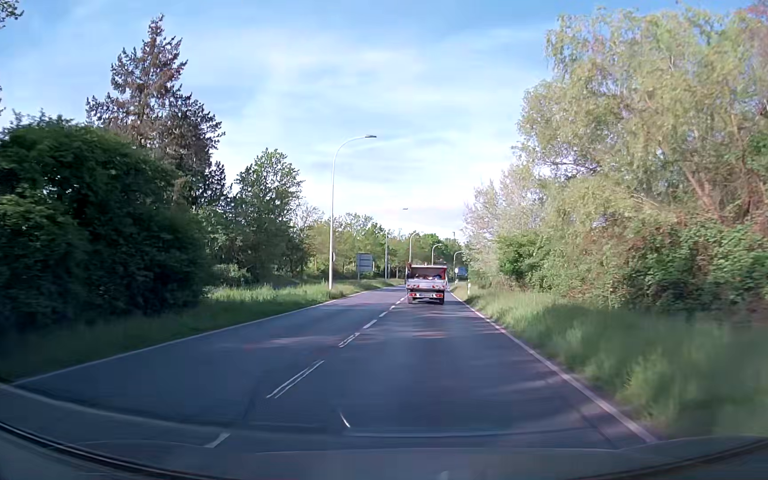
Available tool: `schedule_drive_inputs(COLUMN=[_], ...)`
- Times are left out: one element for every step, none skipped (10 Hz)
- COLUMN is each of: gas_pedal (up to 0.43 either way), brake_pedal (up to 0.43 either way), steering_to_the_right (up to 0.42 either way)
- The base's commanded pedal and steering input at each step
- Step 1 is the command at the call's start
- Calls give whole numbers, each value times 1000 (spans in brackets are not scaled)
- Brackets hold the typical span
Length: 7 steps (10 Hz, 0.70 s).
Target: Follow the waypoints while adhering to traffic rules and regulations
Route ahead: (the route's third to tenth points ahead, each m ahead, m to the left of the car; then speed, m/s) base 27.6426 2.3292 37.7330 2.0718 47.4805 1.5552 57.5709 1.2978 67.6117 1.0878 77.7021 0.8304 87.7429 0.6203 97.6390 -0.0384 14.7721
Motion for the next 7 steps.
schedule_drive_inputs(gas_pedal=[59,59,59,59,59,59,59], brake_pedal=[0,0,0,0,0,0,0], steering_to_the_right=[8,8,8,7,7,6,6])
